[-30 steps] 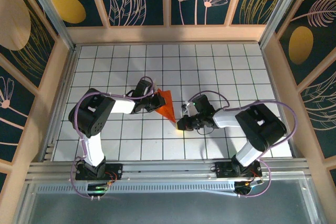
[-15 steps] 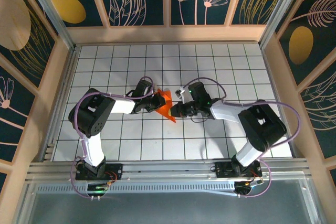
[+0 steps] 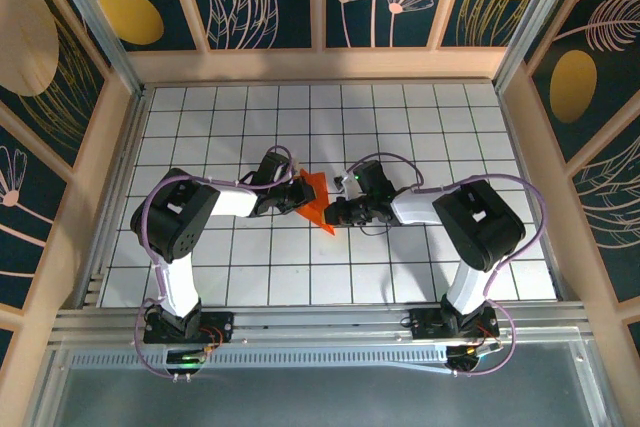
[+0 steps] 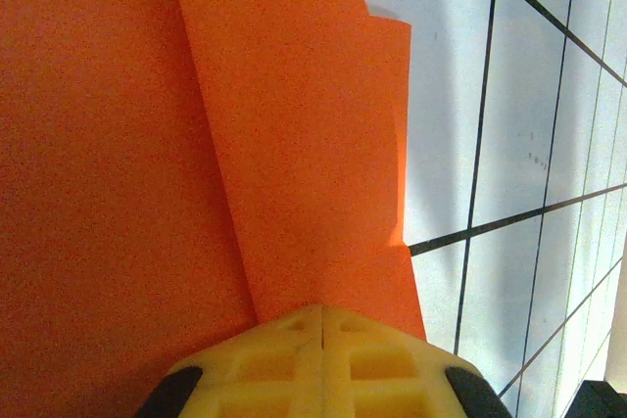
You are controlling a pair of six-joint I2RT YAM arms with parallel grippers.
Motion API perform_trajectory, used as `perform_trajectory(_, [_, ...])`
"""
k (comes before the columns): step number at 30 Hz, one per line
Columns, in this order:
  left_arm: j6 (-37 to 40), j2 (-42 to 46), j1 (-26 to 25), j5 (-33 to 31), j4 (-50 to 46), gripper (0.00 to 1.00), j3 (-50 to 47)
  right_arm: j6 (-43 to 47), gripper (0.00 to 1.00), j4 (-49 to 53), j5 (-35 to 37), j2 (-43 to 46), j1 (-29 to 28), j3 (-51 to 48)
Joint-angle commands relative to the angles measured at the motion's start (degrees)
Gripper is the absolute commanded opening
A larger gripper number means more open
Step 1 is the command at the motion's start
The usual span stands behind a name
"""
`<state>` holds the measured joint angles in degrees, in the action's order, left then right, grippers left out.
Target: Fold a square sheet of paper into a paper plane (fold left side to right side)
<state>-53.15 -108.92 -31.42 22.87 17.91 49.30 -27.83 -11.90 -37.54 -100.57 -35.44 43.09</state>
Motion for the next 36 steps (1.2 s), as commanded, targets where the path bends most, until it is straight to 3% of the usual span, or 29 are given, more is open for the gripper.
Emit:
perform_trajectory(1, [1.0,-2.4,0.2,-4.2,-4.5,0.00,-1.0,-0.8,0.00,-1.7,0.4,-1.1,0.4,-1.4])
perform_trajectory(17, [1.1,-2.3,0.1,-4.1,-4.5,0.00,-0.7,0.7,0.00,1.6,1.4,-2.2,0.5,-4.1])
perform_trajectory(29, [3.7,3.4,0.1,-2.6,-6.2,0.02,6.1,2.6,0.00,7.3,6.4,-4.9,0.4,-2.9])
perform_trajectory(36, [1.5,8.2,0.2,0.2,-0.4,0.00,-1.0,2.3,0.00,7.6,7.4,-5.9,0.5,-2.7])
